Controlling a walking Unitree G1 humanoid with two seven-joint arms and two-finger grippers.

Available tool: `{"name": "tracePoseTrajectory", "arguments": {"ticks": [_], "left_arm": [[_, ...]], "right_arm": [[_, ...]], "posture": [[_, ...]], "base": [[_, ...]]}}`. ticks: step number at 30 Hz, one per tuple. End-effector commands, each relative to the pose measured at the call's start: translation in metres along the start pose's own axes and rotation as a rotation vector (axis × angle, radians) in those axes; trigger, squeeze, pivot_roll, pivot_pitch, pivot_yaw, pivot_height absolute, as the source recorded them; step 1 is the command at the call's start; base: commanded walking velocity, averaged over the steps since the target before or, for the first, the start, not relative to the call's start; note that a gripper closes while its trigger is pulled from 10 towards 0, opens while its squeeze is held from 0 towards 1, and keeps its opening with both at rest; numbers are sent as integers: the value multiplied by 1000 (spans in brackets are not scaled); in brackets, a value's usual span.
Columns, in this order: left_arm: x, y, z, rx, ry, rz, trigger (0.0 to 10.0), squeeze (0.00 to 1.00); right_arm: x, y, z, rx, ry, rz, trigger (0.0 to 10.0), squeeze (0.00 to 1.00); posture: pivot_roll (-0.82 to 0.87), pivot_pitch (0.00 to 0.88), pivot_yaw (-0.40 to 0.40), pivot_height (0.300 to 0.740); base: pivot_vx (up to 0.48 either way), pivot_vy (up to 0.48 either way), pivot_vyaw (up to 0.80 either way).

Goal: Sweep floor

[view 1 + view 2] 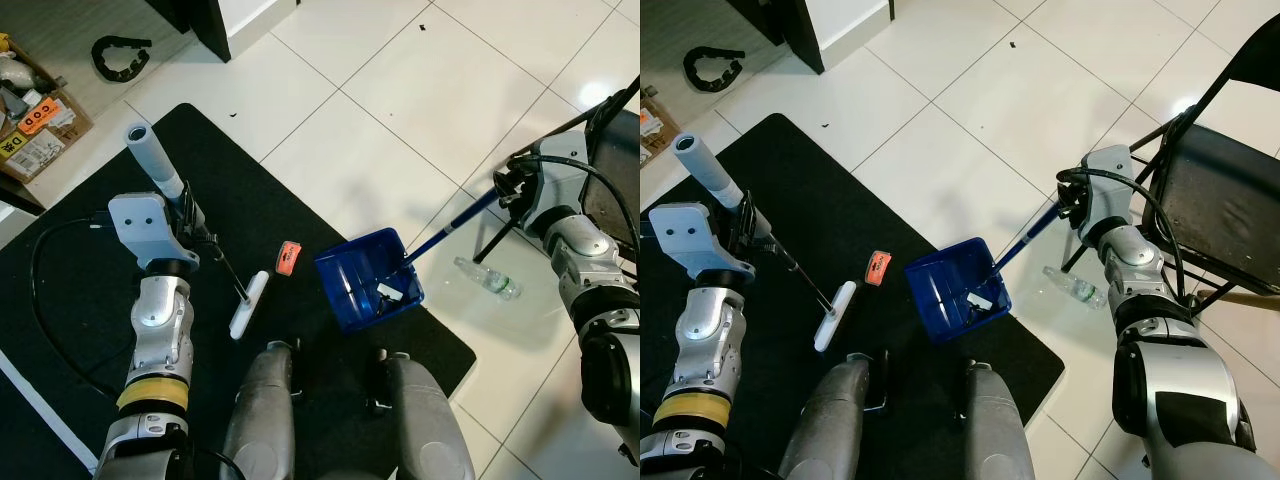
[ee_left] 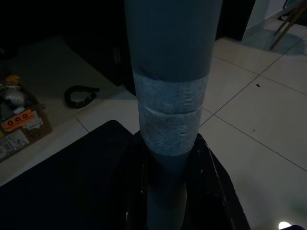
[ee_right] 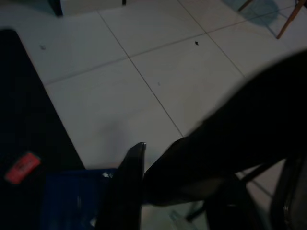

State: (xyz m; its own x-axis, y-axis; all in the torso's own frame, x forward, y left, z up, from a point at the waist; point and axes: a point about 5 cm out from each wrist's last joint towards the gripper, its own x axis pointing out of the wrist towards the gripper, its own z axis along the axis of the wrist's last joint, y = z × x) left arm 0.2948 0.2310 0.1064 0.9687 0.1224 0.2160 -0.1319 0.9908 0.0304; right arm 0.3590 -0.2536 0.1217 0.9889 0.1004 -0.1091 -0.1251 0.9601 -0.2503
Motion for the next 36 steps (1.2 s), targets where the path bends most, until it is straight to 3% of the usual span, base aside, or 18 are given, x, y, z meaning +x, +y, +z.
{"name": "tracePoseTrajectory", "arguments": {"ticks": [1, 2, 3, 5, 6, 27, 36], "left_arm": [[-10, -5, -14, -23, 70, -1, 10000, 0], [-10, -5, -14, -23, 70, -1, 10000, 0], [-10, -6, -14, -23, 70, -1, 10000, 0], [-10, -6, -14, -23, 70, -1, 10000, 0], [-10, -6, -15, -23, 70, -1, 10000, 0], [-11, -3, -11, -19, 53, 3, 10000, 0], [-13, -2, -11, -13, 56, 0, 10000, 0]], "right_arm": [[-9, -2, -20, -16, 81, -5, 10000, 914], [-9, -2, -20, -20, 83, -7, 10000, 776], [-9, -2, -20, -21, 83, -9, 10000, 553], [-9, -2, -20, -21, 84, -10, 10000, 553], [-9, -2, -19, -20, 83, -11, 10000, 0], [-5, -13, -7, -32, 44, -93, 10000, 0], [-5, -9, -9, -16, 56, -80, 10000, 0]], "posture": [[143, 336, -75, 740], [143, 336, -75, 740], [143, 337, -75, 740], [143, 337, -75, 740], [142, 338, -76, 740], [159, 358, -78, 740], [170, 361, -77, 740]], "base": [[0, 0, 0], [0, 0, 0], [0, 0, 0], [0, 0, 0], [0, 0, 0], [0, 0, 0], [0, 0, 0]]}}
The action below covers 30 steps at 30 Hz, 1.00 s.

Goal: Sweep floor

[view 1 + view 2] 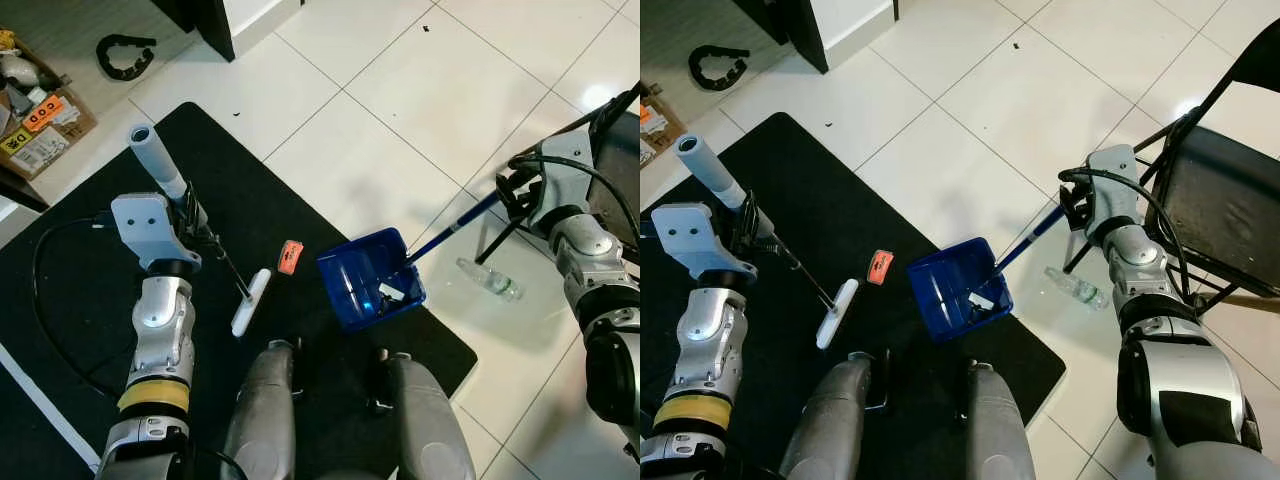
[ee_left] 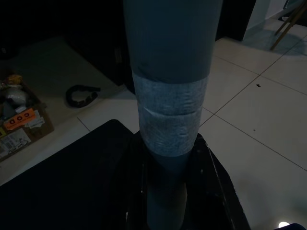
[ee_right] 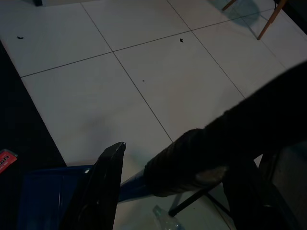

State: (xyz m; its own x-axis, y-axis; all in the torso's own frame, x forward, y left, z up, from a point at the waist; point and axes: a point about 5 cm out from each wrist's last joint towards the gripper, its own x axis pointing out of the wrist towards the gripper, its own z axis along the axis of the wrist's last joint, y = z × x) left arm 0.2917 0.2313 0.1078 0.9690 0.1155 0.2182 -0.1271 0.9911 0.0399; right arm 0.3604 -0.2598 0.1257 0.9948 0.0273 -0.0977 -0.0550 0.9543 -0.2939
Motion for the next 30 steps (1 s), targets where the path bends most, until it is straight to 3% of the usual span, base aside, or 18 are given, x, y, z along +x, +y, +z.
{"name": "tracePoseTrajectory", "arguments": {"ticks": [1, 11, 12, 14, 15, 16, 30], "left_arm": [[-12, -2, -12, -19, 58, 6, 10000, 0], [-15, 0, -10, -11, 47, 12, 10000, 0], [-15, 1, -9, -11, 44, 15, 10000, 0], [-15, 1, -9, -11, 42, 17, 10000, 0], [-15, 1, -9, -11, 40, 19, 10000, 0], [-15, 1, -8, -11, 39, 21, 10000, 0], [-13, 1, -6, -8, 30, 23, 10000, 0]], "right_arm": [[-5, 0, -12, 25, 48, 0, 10000, 0], [-3, 3, -10, 33, 31, 2, 10000, 0], [-3, 2, -8, 36, 23, 0, 9137, 0], [-3, 2, -8, 38, 18, -1, 9137, 0], [-2, 2, -7, 42, 11, -3, 3412, 0], [-2, 2, -6, 44, 5, -7, 157, 0], [-1, -2, -2, 36, -14, -30, 0, 0]], "posture": [[173, 363, -76, 740], [185, 380, -76, 740], [186, 381, -77, 740], [186, 381, -77, 740], [187, 382, -77, 740], [187, 382, -78, 740], [187, 378, -72, 740]], "base": [[0, 0, 0], [0, 0, 0], [0, 0, 0], [0, 0, 0], [0, 0, 0], [0, 0, 0], [0, 0, 0]]}}
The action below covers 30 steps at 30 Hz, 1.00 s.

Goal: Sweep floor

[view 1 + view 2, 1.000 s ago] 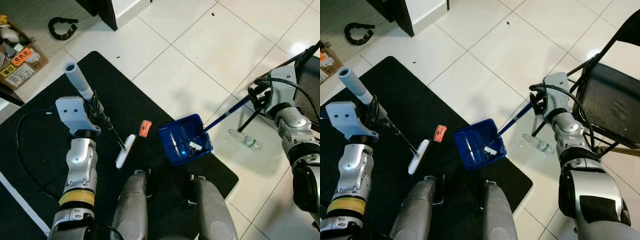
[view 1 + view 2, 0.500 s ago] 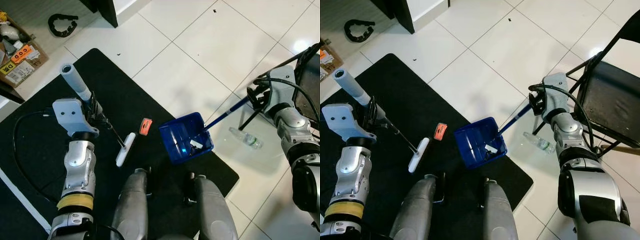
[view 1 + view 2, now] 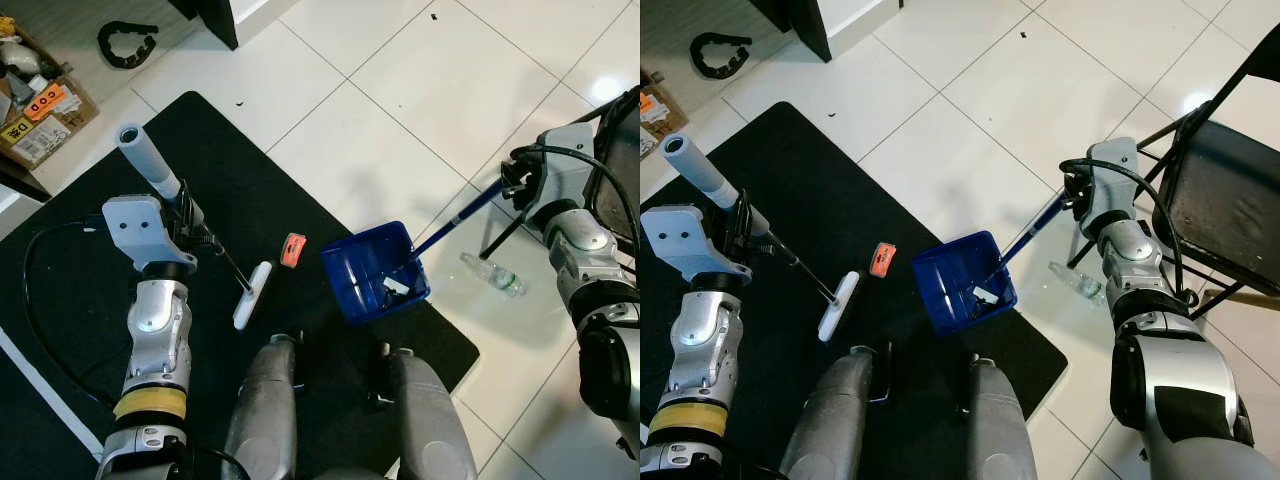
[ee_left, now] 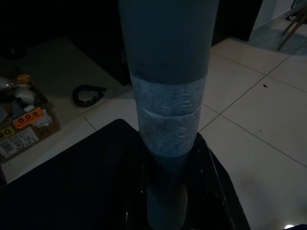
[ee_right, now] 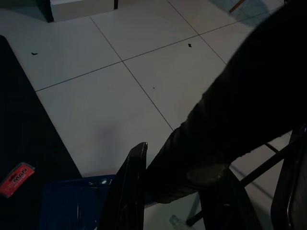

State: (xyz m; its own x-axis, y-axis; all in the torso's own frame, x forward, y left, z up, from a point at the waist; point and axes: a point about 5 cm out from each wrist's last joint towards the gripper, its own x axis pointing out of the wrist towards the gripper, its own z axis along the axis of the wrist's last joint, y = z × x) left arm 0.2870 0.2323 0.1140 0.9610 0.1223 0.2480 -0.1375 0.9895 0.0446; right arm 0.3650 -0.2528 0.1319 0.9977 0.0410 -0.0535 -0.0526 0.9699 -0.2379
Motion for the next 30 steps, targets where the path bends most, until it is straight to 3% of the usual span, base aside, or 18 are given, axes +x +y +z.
{"name": "tracePoseTrajectory", "arguments": {"ticks": [1, 8, 16, 23, 27, 30], "left_arm": [[-9, -2, -13, -15, 61, 13, 10000, 0], [-2, -5, -12, -22, 49, 11, 10000, 0], [21, -1, 4, -42, -16, 27, 10000, 0], [28, -1, 8, -34, -43, 49, 10000, 0], [30, -7, 8, -42, -71, 13, 10000, 0], [33, -5, 7, -56, -61, 26, 10000, 0]], "right_arm": [[-6, -8, -9, -24, 31, -35, 0, 0], [-7, -15, -5, -11, -2, -86, 0, 0], [-2, -30, 28, 39, -182, -195, 0, 0], [-5, -35, 32, 46, -237, -245, 0, 0], [-8, -32, 26, 170, -273, -278, 0, 0], [-7, -28, 30, 206, -305, -272, 0, 0]], "posture": [[183, 370, -72, 740], [153, 313, -70, 740], [72, 221, -24, 740], [35, 217, 8, 740], [9, 228, 23, 740], [4, 221, 17, 740]], "base": [[0, 0, 0], [0, 0, 0], [0, 0, 0], [0, 0, 0], [0, 0, 0], [0, 0, 0]]}}
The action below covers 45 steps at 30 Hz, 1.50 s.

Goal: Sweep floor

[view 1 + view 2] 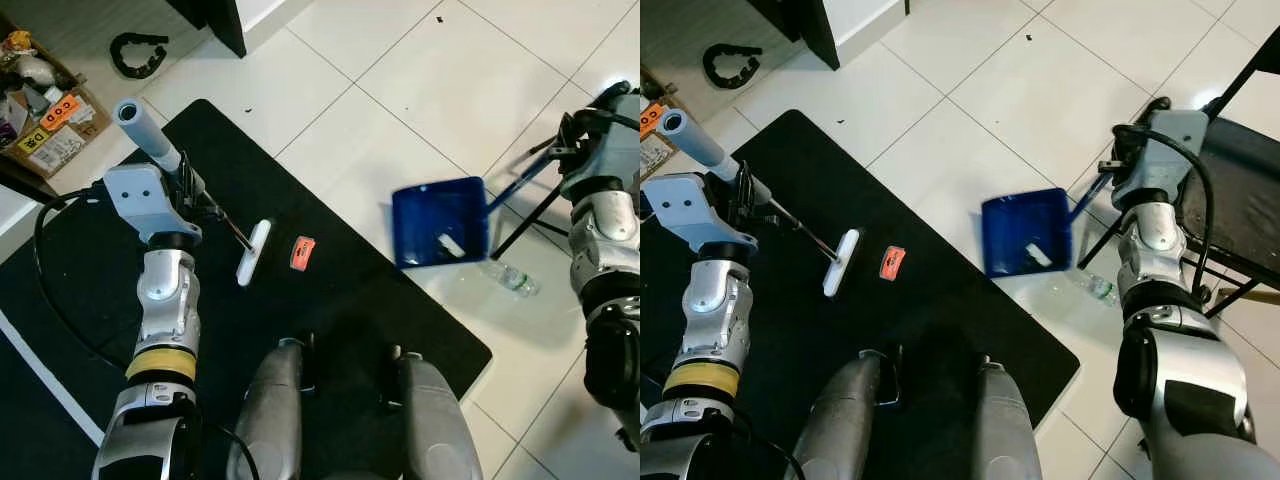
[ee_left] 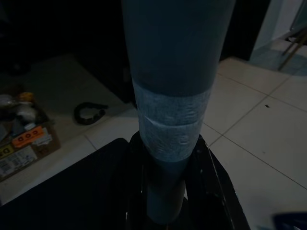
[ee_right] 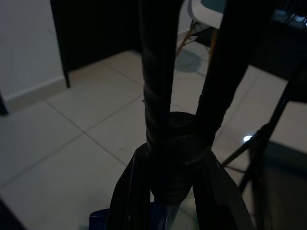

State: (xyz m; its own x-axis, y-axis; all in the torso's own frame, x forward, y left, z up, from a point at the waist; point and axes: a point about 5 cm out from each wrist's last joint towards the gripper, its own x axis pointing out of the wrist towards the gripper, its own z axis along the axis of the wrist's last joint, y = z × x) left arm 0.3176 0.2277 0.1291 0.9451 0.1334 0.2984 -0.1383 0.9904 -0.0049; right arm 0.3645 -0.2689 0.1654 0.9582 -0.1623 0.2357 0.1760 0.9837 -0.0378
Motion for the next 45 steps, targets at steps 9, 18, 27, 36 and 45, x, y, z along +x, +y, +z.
{"name": "tracePoseTrajectory", "arguments": {"ticks": [9, 18, 27, 36, 45], "left_arm": [[11, 17, 1, 30, 2, 72, 10000, 0], [22, 20, 16, 67, -72, 83, 10000, 0], [29, 8, 19, 34, -108, 72, 10000, 0], [29, 6, 19, 34, -116, 81, 10000, 0], [28, 7, 17, 42, -111, 80, 10000, 0]], "right_arm": [[1, 16, 5, 99, -77, -22, 0, 0], [-1, 19, -2, 156, -40, -36, 0, 0], [-1, 18, -5, 197, -24, -38, 0, 0], [-2, 21, -10, 240, 7, -39, 0, 0], [0, 25, -12, 323, 31, -48, 0, 0]], "posture": [[41, 214, -1, 740], [95, 228, -1, 740], [93, 250, -16, 740], [89, 272, -32, 740], [84, 273, -45, 740]], "base": [[0, 0, 0], [0, 0, 0], [0, 0, 0], [0, 0, 0], [0, 0, 0]]}}
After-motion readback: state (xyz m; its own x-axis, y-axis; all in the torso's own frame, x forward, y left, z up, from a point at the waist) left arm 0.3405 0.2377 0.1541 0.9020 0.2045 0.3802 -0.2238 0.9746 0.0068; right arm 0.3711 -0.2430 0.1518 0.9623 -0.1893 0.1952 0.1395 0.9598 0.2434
